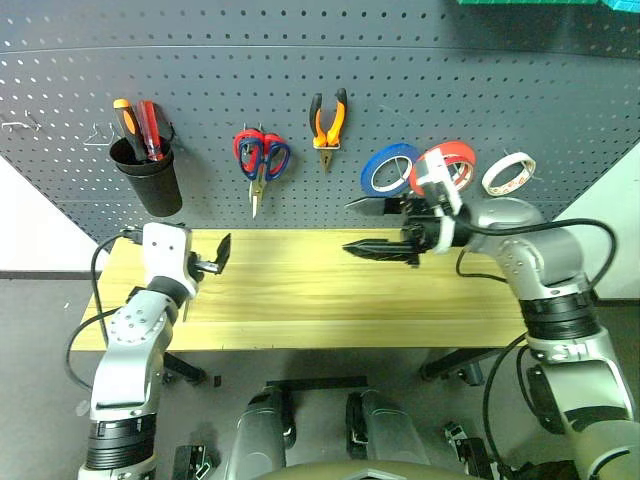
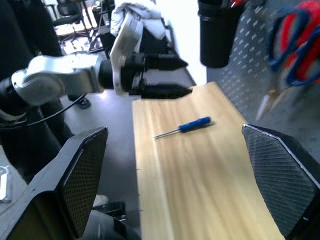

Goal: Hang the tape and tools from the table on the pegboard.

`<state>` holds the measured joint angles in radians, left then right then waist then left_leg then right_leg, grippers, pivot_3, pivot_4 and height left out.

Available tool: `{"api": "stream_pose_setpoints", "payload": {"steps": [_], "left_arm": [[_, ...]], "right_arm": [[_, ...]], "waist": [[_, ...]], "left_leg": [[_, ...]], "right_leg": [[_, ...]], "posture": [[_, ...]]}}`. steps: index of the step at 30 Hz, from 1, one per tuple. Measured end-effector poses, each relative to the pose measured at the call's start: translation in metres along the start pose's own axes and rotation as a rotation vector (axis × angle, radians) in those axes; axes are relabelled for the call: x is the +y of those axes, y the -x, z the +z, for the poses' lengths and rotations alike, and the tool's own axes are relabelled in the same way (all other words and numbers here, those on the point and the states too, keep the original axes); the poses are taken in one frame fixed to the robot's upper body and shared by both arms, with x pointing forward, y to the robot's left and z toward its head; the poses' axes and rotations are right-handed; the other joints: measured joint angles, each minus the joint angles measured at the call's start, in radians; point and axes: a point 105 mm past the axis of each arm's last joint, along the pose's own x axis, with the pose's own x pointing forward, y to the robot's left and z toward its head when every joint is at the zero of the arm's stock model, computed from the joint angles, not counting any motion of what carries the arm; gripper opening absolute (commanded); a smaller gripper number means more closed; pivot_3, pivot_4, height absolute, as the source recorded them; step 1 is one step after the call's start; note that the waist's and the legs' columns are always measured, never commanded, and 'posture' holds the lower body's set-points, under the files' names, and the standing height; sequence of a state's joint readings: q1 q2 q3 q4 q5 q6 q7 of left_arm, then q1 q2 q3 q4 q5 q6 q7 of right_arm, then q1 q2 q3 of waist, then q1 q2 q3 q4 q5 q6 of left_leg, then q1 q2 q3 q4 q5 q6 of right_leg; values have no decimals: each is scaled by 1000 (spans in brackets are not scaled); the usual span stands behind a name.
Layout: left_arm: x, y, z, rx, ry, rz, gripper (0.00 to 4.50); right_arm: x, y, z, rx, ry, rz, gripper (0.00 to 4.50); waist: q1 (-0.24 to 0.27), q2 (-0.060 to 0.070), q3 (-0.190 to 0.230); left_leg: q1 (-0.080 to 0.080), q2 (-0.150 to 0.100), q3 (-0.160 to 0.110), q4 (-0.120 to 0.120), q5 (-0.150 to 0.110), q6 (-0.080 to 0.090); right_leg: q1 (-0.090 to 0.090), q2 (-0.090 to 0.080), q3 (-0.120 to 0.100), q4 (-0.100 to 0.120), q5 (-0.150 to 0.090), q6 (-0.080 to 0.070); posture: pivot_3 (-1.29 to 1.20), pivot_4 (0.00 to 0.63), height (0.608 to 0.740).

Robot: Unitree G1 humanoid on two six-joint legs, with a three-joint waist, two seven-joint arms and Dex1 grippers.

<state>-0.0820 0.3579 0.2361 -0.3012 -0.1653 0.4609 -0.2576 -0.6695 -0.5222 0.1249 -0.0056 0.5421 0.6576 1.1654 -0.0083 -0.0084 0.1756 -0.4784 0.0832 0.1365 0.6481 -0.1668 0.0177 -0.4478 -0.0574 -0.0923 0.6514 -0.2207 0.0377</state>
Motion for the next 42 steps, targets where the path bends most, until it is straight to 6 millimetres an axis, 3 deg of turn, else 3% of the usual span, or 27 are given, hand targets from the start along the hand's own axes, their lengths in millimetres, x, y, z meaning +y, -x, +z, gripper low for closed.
{"api": "stream_pose_setpoints", "payload": {"steps": [3, 7, 9, 12, 17, 24, 31, 35, 38, 42], "left_arm": [[17, -1, -8, 79, -9, 19, 4481], [43, -9, -24, 165, 4, 64, 4481], [49, -11, -34, 201, 12, 69, 4481], [57, -15, -47, 269, 29, 84, 4481], [63, -30, -51, 348, 48, 117, 4481], [59, -61, -32, 391, 59, 127, 4481], [53, -61, -50, 568, 87, 127, 4481], [52, -58, -49, 594, 101, 140, 4481], [52, -57, -50, 604, 120, 146, 3878], [51, -58, -51, 599, 156, 153, 2582]], "right_arm": [[2, -20, -14, 29, -56, 11, 4500], [-14, -45, -23, 43, -108, -34, 4500], [-21, -48, -26, 59, -112, -59, 4500], [-32, -50, -30, 91, -109, -100, 4500], [-35, -51, -42, 152, -146, -99, 4500], [-37, -48, -41, 191, -172, -91, 4500], [-43, -35, -45, 227, -194, -132, 4500], [-42, -32, -47, 237, -196, -138, 4500], [-43, -28, -49, 245, -200, -149, 4500], [-44, -25, -49, 255, -195, -162, 4500]], "waist": [[2, 0, 0], [5, 1, 2], [15, 1, 6], [31, -1, 34], [51, -1, 86], [48, -3, 165], [45, -3, 220], [46, -2, 231], [45, -1, 234], [43, -1, 234]], "left_leg": [[0, 1, 0, 0, 0, 0], [0, 1, 0, -1, 0, 0], [1, 1, 0, -2, 0, 0], [2, 1, 0, -1, -1, 0], [-1, 1, 0, -2, 0, 0], [-3, 1, 1, -2, 1, 3], [-5, 1, 4, -3, 2, 3], [-3, 1, 4, -3, 3, 1], [-2, 1, 4, -3, 2, -1], [-2, 1, 4, -3, 2, -2]], "right_leg": [[0, 0, 0, 0, 0, -1], [-1, -1, 0, 0, -2, -4], [-1, -2, 0, 0, -4, -4], [-5, -5, 0, 0, -6, -8], [-8, -7, 3, 0, -6, -8], [-7, -7, 5, 1, -6, -8], [-13, -7, 6, 7, -6, 0], [-13, -8, 6, 12, -7, 0], [-13, -8, 7, 12, -8, -2], [-13, -9, 7, 12, -9, -3]], "posture": [[64, 180, 730], [87, 239, 730], [94, 272, 730], [91, 324, 730], [91, 391, 730], [74, 476, 730], [53, 487, 730], [40, 490, 730], [36, 491, 730], [33, 490, 730]]}}
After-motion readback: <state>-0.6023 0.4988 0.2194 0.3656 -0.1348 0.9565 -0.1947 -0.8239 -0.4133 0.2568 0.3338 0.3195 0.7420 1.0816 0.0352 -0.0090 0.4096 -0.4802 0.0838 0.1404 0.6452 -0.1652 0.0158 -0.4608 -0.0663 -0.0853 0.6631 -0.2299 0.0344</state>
